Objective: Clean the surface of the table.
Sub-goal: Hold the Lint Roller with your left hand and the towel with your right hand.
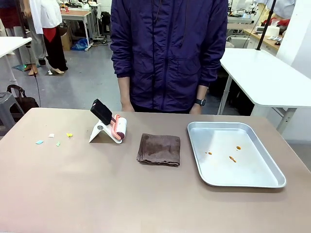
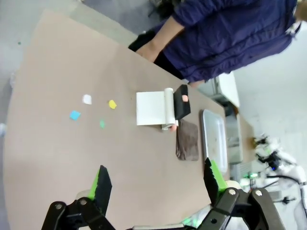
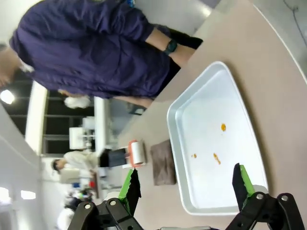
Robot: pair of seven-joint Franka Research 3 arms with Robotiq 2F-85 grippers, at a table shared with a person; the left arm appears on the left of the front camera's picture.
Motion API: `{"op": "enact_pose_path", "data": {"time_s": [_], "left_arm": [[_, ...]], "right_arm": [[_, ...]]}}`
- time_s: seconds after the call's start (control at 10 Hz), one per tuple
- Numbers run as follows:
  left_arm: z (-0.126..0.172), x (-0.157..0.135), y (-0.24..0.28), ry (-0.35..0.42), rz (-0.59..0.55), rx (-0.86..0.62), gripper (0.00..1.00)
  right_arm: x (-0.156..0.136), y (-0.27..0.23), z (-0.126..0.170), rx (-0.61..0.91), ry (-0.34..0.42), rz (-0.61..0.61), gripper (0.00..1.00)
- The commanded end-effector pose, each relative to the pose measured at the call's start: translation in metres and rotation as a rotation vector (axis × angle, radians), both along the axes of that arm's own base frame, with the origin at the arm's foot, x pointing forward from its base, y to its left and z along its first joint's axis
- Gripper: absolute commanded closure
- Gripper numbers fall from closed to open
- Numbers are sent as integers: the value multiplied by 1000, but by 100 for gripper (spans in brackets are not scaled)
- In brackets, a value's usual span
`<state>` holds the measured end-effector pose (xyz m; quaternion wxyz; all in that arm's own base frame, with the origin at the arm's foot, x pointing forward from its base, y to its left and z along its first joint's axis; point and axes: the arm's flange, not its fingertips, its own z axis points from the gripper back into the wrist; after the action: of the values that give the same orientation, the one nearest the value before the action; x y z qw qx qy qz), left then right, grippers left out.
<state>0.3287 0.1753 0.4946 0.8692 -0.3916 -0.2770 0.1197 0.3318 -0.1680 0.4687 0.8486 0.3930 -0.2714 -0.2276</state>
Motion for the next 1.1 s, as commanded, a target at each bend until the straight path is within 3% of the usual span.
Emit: {"op": "enact_pose_path", "data": {"time_s": [0.0, 0.3, 0.5, 0.8, 1.0], "left_arm": [[21, 37, -22, 10, -124, 107, 0], [20, 94, -82, 79, -328, 238, 0], [5, 121, -126, 121, -395, 303, 0], [-7, 142, -182, 78, -520, 337, 0], [-23, 152, -211, 44, -568, 339, 0]], "right_arm": [[-2, 81, -2, -168, -4, 72, 0], [44, 163, 1, -254, 18, 346, 0], [78, 234, -13, -323, 109, 499, 0], [102, 343, -41, -442, 237, 651, 0], [100, 396, -65, -419, 373, 643, 0]]}}
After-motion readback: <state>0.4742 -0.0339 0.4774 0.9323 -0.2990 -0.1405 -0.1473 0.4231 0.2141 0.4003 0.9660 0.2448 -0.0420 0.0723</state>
